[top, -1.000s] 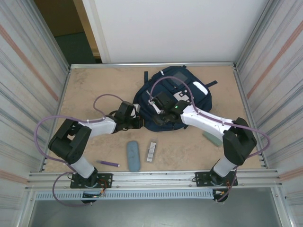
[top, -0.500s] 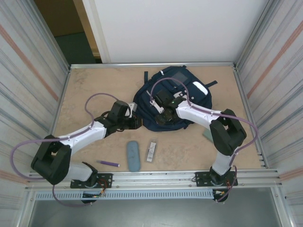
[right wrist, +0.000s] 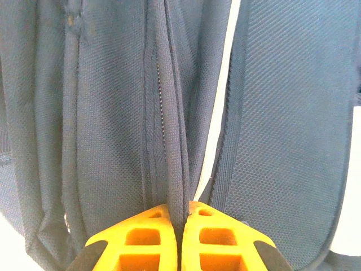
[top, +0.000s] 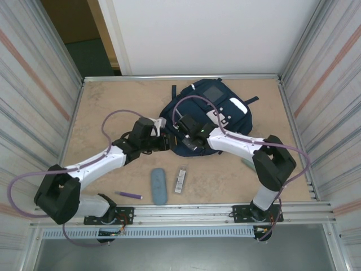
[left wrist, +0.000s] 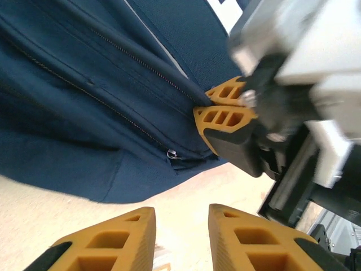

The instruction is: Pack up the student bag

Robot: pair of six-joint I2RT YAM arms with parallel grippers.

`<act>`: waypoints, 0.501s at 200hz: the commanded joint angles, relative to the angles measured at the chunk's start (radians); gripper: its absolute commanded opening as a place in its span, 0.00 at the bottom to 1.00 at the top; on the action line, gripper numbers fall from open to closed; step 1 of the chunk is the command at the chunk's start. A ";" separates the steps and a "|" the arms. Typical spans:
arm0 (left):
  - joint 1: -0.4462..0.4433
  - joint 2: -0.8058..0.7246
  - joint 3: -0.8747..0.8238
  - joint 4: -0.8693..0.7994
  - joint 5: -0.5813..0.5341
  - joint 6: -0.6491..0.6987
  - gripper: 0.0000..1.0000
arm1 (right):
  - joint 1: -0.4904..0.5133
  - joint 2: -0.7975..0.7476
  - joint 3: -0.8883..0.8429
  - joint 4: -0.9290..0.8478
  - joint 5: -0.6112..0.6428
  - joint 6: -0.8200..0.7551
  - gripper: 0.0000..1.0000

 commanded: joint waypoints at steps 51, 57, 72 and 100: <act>-0.082 0.234 0.201 -0.020 -0.228 0.149 0.29 | -0.175 -0.176 0.080 -0.022 -0.412 0.178 0.00; -0.082 0.246 0.212 -0.019 -0.214 0.157 0.29 | -0.188 -0.179 0.083 -0.023 -0.448 0.189 0.00; -0.087 0.262 0.219 0.019 -0.174 0.171 0.30 | -0.221 -0.170 0.096 -0.039 -0.523 0.218 0.00; -0.099 0.275 0.219 0.072 -0.125 0.203 0.31 | -0.270 -0.137 0.134 -0.089 -0.632 0.254 0.00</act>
